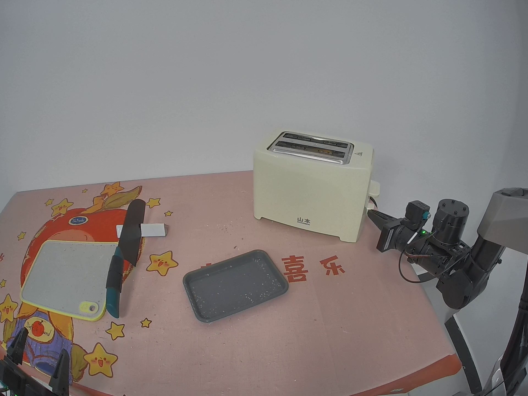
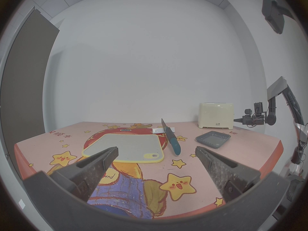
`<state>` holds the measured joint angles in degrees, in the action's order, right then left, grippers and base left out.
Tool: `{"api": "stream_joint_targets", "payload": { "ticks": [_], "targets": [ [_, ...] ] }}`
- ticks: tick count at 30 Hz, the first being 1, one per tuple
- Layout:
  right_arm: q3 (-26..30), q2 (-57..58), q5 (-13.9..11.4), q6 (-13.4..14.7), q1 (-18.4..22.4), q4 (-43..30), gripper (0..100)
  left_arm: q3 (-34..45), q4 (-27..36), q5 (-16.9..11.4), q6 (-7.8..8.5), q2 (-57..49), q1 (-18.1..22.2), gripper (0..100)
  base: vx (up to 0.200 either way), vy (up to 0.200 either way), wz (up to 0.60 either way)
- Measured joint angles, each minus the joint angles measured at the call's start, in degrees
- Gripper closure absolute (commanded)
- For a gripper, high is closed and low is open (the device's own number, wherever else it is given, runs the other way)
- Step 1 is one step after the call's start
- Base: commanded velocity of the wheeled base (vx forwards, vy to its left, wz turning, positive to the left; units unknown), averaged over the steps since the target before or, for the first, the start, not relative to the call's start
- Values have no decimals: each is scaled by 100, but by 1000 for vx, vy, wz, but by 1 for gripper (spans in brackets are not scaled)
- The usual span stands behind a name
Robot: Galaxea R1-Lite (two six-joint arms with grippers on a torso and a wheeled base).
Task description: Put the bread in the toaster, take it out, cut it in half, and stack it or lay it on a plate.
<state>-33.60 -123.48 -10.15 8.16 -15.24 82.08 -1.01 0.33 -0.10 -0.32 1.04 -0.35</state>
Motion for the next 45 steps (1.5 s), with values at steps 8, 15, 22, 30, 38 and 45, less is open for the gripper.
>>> {"api": "stream_joint_targets", "payload": {
  "ticks": [8,15,22,30,38,45],
  "targets": [
    [17,-11,4,2,15,-7,100,0,0,0,-1,0,2,0,0,0,0],
    [37,-30,6,0,9,-10,100,0,2,0,0,0,2,0,0,0,0],
    [44,-67,4,0,13,-11,100,0,0,0,-1,0,0,0,0,0,0],
    [48,-87,9,0,15,-11,100,0,0,0,-1,0,2,0,0,0,0],
    [52,-91,9,-6,15,-11,100,0,0,0,0,0,0,0,0,0,0],
    [56,-89,9,-11,11,-10,100,0,2,0,0,0,2,0,0,0,0]
  ]
}}
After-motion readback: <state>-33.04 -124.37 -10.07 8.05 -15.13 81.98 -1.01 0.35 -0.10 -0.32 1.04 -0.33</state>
